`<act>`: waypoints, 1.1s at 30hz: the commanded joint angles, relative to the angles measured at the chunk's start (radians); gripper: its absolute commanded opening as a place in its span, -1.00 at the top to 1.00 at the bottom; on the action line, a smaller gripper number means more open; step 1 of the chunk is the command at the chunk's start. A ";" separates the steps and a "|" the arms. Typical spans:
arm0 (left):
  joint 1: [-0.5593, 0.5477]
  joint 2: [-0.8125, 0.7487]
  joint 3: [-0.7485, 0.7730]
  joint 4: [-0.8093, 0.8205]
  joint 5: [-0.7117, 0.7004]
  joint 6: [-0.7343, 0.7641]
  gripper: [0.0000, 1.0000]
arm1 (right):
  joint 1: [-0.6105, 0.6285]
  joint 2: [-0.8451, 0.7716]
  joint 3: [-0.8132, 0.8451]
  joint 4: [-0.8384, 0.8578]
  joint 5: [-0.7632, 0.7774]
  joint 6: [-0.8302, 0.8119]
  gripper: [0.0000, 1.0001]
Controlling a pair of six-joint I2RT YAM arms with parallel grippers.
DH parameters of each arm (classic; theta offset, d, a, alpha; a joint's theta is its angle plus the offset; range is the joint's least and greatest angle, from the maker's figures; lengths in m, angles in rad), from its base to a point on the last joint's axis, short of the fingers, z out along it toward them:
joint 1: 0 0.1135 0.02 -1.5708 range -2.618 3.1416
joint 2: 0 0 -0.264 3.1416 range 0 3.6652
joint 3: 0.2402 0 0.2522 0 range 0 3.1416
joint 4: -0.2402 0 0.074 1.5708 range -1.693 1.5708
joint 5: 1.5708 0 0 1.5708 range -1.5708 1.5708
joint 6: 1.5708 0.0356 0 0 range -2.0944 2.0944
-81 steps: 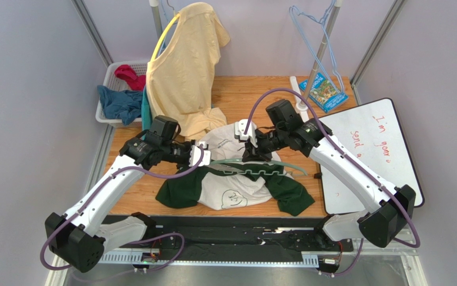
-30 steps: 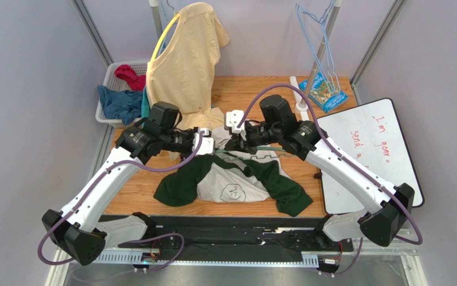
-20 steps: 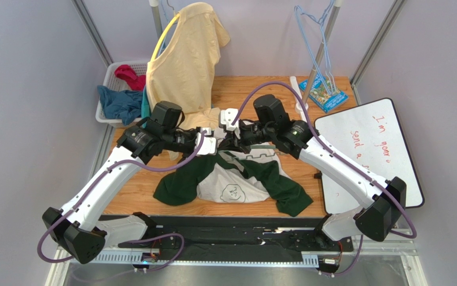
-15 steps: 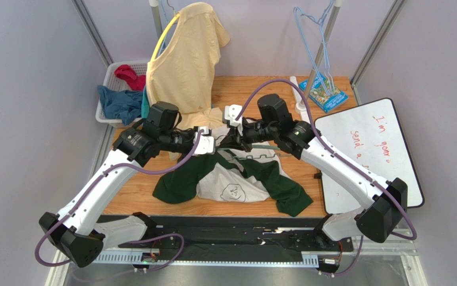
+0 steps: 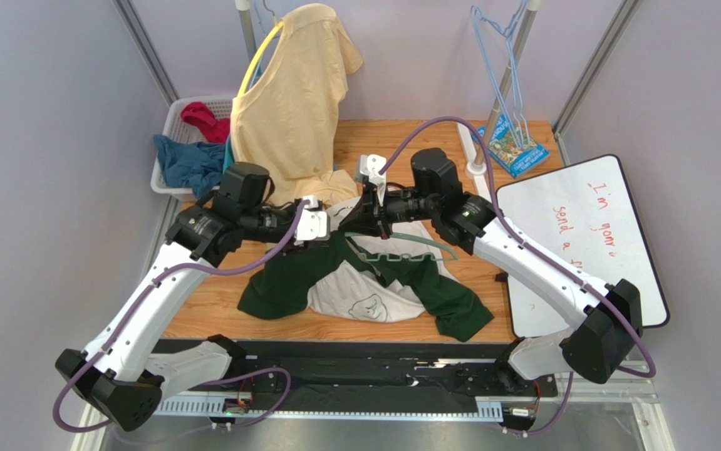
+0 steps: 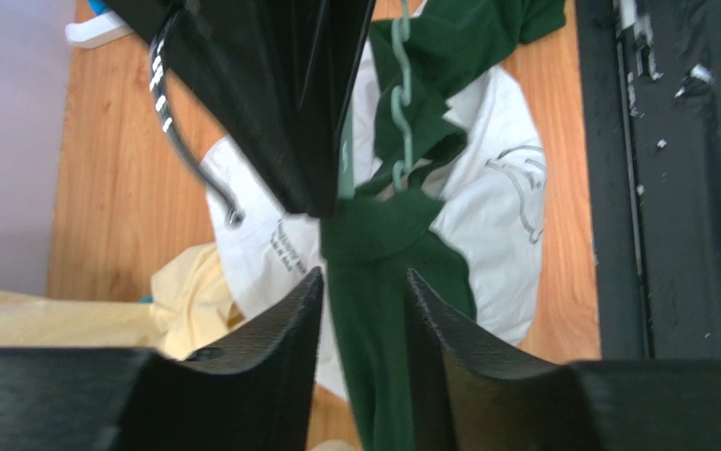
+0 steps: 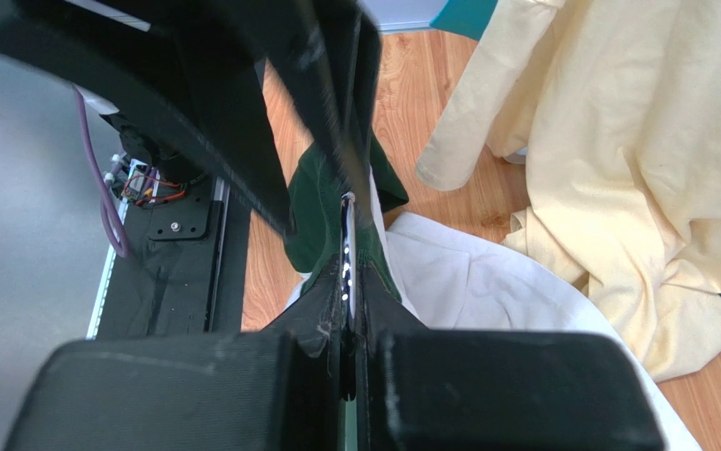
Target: Place the t-shirt on the hanger
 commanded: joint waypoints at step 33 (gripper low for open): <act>0.067 -0.028 -0.168 0.301 -0.088 -0.570 1.00 | -0.040 -0.314 -0.034 -0.224 0.480 0.213 -0.29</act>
